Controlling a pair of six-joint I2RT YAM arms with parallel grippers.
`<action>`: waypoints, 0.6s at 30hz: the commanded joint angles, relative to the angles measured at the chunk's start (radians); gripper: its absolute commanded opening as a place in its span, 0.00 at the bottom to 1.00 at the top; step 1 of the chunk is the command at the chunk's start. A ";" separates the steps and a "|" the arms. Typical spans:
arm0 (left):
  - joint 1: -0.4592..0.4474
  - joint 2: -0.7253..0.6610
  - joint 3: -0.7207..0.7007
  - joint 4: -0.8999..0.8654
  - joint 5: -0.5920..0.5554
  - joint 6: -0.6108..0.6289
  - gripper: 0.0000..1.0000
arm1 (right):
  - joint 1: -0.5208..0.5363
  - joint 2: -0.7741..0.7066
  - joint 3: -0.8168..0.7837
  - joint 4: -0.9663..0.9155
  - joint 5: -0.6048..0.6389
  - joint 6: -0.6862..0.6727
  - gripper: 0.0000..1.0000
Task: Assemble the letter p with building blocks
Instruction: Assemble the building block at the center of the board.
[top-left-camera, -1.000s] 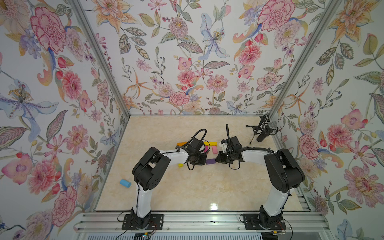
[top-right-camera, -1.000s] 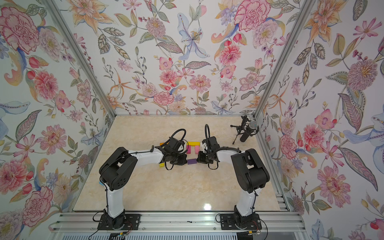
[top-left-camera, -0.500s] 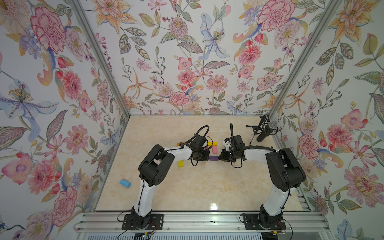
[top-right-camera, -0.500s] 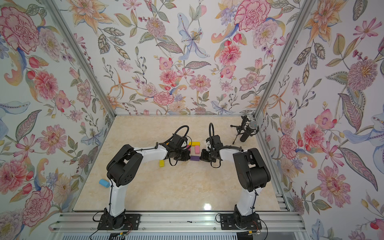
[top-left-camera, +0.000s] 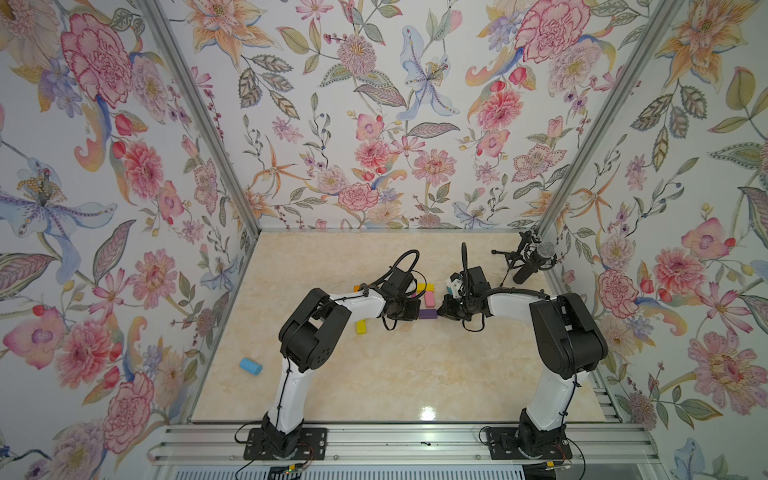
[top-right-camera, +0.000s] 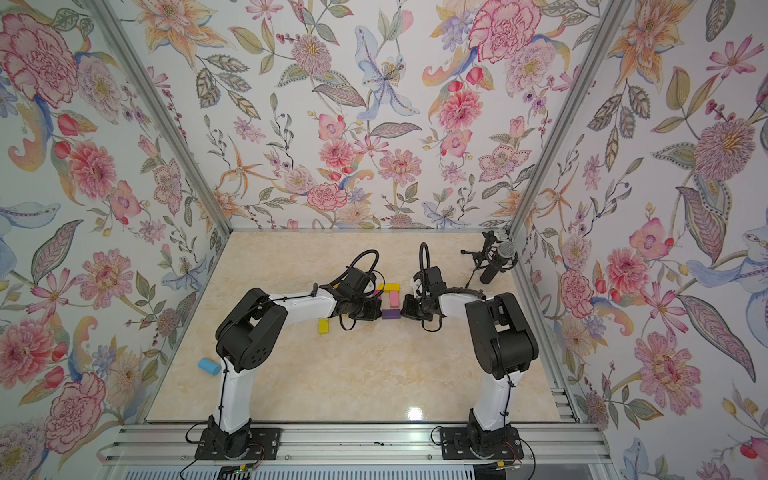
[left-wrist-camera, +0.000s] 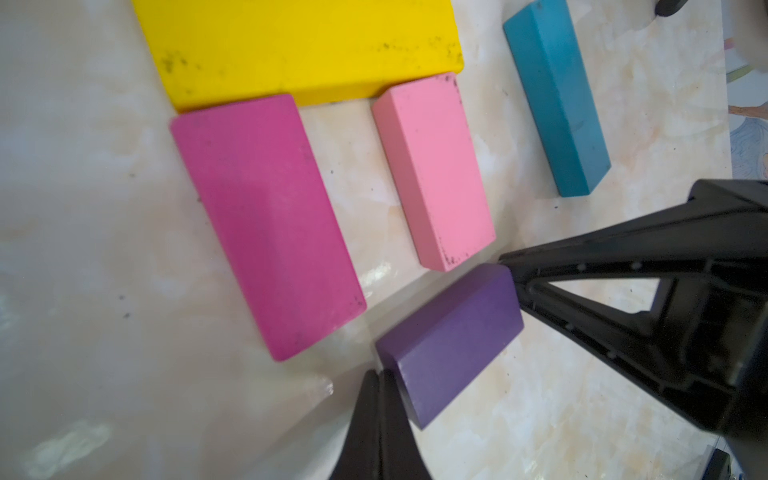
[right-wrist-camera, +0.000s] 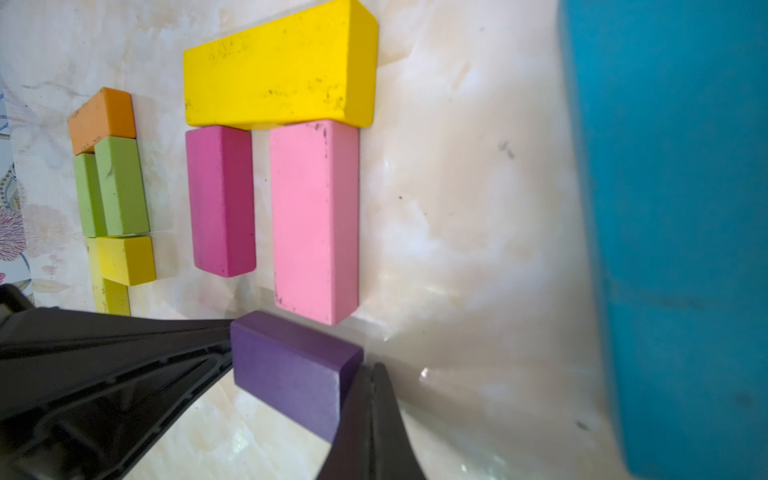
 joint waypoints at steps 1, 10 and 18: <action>-0.013 0.045 0.022 -0.020 0.034 0.009 0.00 | 0.012 0.042 0.015 -0.023 -0.021 -0.001 0.00; -0.008 0.053 0.035 -0.026 0.031 0.012 0.00 | 0.014 0.051 0.035 -0.025 -0.027 0.004 0.00; -0.004 0.059 0.042 -0.027 0.033 0.006 0.00 | 0.016 0.048 0.030 -0.026 -0.027 0.005 0.00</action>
